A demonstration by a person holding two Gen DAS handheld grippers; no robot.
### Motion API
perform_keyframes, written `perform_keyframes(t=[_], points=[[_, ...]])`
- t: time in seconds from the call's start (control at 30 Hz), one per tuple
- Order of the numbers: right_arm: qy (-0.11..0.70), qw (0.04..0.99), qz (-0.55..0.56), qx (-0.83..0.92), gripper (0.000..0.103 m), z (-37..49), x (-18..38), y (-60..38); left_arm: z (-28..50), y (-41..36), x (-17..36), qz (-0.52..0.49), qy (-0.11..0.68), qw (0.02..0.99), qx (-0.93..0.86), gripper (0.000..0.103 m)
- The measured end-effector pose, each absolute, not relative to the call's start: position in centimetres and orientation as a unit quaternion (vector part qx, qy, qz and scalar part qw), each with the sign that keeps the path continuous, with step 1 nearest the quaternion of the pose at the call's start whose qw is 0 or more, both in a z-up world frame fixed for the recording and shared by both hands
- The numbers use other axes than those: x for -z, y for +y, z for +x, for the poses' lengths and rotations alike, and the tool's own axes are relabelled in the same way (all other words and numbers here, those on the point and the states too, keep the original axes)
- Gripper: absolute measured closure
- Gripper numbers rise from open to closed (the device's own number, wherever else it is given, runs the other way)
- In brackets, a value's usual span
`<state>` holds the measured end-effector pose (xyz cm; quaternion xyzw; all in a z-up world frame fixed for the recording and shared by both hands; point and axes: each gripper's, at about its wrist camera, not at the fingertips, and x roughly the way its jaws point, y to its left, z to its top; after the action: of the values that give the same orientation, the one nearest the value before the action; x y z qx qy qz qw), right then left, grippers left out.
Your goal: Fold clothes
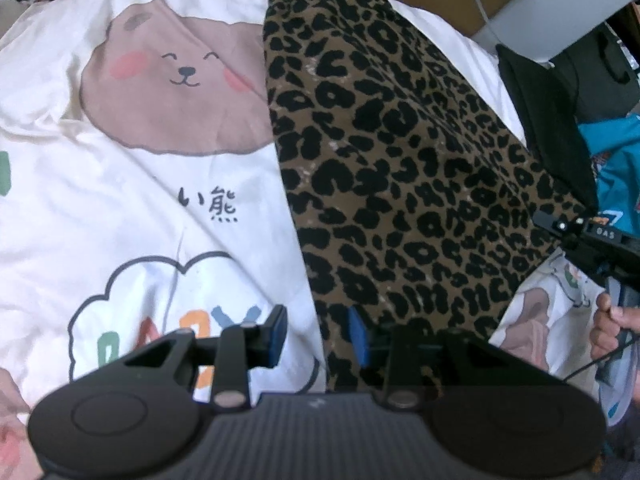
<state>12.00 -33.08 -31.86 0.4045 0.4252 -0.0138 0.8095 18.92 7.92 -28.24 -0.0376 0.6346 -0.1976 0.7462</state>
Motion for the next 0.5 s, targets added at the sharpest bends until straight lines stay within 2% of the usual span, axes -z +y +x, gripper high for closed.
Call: perform_keyframes(t=[0.07, 0.17, 0.27, 0.37, 0.4, 0.43, 0.5], points=[[0.42, 0.806, 0.417, 0.018, 0.099, 11.9, 31.9, -33.6, 19.2, 8.1, 27.7, -0.027, 0.634, 0.748, 0.196, 0.067], [0.405, 0.81, 0.423, 0.024, 0.086, 11.6, 31.4, -34.1, 20.0, 8.3, 26.3, -0.005, 0.631, 0.75, 0.197, 0.067], [0.389, 0.816, 0.426, 0.03, 0.081, 11.5, 31.1, -34.4, 21.3, 7.8, 24.8, 0.019, 0.627, 0.754, 0.195, 0.067], [0.38, 0.82, 0.426, 0.039, 0.083, 11.7, 31.2, -34.6, 23.0, 6.5, 23.3, 0.03, 0.617, 0.764, 0.19, 0.067], [0.381, 0.82, 0.425, 0.042, 0.087, 11.7, 31.4, -34.6, 23.5, 6.0, 22.8, 0.034, 0.611, 0.768, 0.188, 0.067], [0.381, 0.821, 0.423, 0.044, 0.101, 11.6, 31.5, -34.6, 24.2, 5.4, 22.5, 0.034, 0.608, 0.771, 0.186, 0.067], [0.381, 0.825, 0.415, 0.043, 0.101, 11.4, 31.7, -34.7, 25.7, 4.1, 21.9, 0.029, 0.603, 0.777, 0.179, 0.067]])
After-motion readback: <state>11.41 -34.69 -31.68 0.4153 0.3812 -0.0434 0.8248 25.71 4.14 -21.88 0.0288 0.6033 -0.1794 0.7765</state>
